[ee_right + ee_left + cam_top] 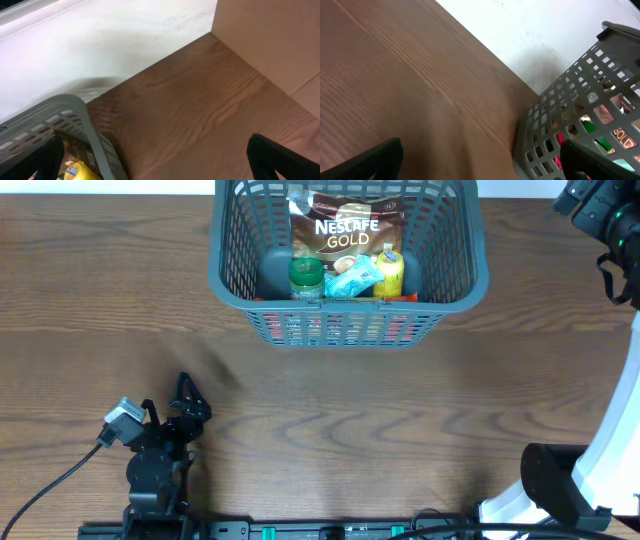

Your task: Pack container

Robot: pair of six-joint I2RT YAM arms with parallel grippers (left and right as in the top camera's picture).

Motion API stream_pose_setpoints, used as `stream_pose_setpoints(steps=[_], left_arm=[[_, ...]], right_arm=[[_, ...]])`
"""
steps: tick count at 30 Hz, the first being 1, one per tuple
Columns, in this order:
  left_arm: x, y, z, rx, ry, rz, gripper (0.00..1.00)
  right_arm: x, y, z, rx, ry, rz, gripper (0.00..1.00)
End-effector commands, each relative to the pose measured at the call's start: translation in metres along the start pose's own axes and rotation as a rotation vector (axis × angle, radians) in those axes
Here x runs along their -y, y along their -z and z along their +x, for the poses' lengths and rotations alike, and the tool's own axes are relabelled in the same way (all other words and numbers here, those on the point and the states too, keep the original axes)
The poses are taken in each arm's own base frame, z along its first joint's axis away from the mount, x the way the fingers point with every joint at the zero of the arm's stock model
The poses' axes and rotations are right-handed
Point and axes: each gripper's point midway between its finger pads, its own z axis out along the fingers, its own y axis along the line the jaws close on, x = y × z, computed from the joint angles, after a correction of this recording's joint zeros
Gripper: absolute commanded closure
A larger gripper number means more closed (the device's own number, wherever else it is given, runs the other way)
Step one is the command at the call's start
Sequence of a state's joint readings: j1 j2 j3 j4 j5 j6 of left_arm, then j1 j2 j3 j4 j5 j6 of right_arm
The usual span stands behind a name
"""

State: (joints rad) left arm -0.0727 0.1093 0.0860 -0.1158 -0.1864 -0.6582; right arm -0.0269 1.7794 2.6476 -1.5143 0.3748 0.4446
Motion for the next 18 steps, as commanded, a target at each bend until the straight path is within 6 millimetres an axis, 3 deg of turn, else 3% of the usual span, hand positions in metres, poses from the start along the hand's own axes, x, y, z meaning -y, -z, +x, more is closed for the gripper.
stream_pose_setpoints(steps=[1, 15, 18], left_arm=[[-0.0035, -0.0011, 0.0027, 0.002, 0.011, -0.003, 0.02], [-0.0093, -0.0037, 0.0101, 0.014, 0.013, 0.007, 0.01], [-0.0090, -0.0037, 0.0097, 0.016, -0.062, 0.008, 0.02]], right_arm=[[0.0036, -0.0015, -0.0010, 0.003, -0.017, 0.016, 0.01], [0.0036, -0.0015, -0.0010, 0.003, -0.017, 0.016, 0.01], [0.0036, -0.0015, -0.0010, 0.003, -0.017, 0.016, 0.01]])
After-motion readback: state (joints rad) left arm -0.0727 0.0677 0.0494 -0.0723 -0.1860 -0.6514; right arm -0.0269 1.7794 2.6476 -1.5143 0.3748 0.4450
